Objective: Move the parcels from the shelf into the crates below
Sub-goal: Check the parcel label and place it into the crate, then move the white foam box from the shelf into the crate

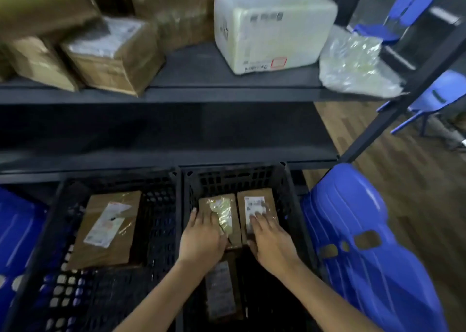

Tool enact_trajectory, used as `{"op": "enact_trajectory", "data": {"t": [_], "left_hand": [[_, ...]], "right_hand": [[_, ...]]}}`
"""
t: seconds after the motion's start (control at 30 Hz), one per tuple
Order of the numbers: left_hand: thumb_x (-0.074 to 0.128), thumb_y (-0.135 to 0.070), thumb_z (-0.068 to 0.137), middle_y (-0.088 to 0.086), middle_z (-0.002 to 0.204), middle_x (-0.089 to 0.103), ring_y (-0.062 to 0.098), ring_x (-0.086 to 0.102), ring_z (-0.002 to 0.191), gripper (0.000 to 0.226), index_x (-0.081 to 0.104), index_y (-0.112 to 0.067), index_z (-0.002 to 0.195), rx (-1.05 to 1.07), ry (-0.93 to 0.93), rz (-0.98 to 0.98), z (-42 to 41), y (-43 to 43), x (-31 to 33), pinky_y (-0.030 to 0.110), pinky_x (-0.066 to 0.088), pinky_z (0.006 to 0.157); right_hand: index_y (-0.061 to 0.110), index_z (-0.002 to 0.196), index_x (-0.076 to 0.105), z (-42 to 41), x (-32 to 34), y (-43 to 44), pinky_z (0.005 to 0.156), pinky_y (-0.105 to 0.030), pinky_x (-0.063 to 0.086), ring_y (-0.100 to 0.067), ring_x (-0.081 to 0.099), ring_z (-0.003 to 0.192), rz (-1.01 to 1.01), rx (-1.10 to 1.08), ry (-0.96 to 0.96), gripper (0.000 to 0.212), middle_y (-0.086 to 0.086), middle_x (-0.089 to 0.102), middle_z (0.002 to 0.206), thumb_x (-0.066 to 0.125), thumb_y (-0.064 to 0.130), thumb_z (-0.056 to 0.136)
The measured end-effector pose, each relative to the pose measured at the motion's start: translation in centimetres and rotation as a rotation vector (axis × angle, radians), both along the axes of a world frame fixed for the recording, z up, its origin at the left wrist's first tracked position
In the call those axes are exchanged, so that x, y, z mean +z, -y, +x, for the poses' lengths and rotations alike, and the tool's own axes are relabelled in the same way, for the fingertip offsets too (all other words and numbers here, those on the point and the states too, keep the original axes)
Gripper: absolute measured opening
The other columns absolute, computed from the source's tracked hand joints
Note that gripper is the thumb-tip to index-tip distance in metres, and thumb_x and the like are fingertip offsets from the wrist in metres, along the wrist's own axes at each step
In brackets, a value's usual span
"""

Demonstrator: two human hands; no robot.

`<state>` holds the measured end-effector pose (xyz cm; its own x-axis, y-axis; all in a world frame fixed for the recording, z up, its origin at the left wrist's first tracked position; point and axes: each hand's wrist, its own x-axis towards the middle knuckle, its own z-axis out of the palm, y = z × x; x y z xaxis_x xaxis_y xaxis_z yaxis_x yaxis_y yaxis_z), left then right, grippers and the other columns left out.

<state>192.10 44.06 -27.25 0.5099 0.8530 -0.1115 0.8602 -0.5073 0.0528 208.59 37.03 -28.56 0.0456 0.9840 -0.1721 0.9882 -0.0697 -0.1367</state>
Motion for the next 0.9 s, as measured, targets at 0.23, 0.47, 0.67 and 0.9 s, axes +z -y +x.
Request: {"op": "enact_trajectory", "data": {"t": [0.23,0.47,0.67,0.9], "left_hand": [[0.03,-0.053,0.096,0.012,0.157,0.022,0.025,0.016,0.146,0.074,0.015,-0.004,0.15,-0.068,0.108,0.263,2.3,-5.4,12.2,0.037,0.004,0.119],[0.034,-0.05,0.096,0.013,0.157,0.021,0.027,0.015,0.146,0.074,0.015,-0.002,0.149,-0.065,0.181,0.425,5.4,-8.6,20.7,0.038,0.008,0.121],[0.037,-0.05,0.095,0.013,0.156,0.023,0.028,0.018,0.146,0.074,0.017,-0.002,0.149,-0.059,0.178,0.488,7.2,-10.9,23.9,0.039,0.009,0.12],[0.043,-0.047,0.093,0.015,0.152,0.031,0.029,0.025,0.143,0.073,0.023,-0.001,0.146,-0.016,0.166,0.473,9.0,-14.8,25.0,0.039,0.013,0.119]], "right_hand": [[0.008,0.15,0.022,4.3,11.1,-5.4,0.117,-0.031,0.017,-0.022,0.02,0.145,0.346,-0.048,0.088,0.069,-0.008,0.027,0.156,0.048,0.041,0.095],[0.007,0.149,0.024,9.0,20.5,-8.9,0.115,-0.031,0.023,-0.022,0.021,0.145,0.54,-0.098,0.159,0.07,-0.009,0.028,0.155,0.052,0.04,0.094],[0.004,0.144,0.032,11.9,24.5,-11.5,0.111,-0.033,0.03,-0.025,0.031,0.139,0.609,-0.093,0.199,0.067,-0.012,0.036,0.15,0.057,0.037,0.092],[0.006,0.144,0.031,15.0,26.6,-16.3,0.101,-0.037,0.041,-0.026,0.034,0.136,0.605,-0.131,0.157,0.069,-0.01,0.036,0.149,0.06,0.037,0.09]]}}
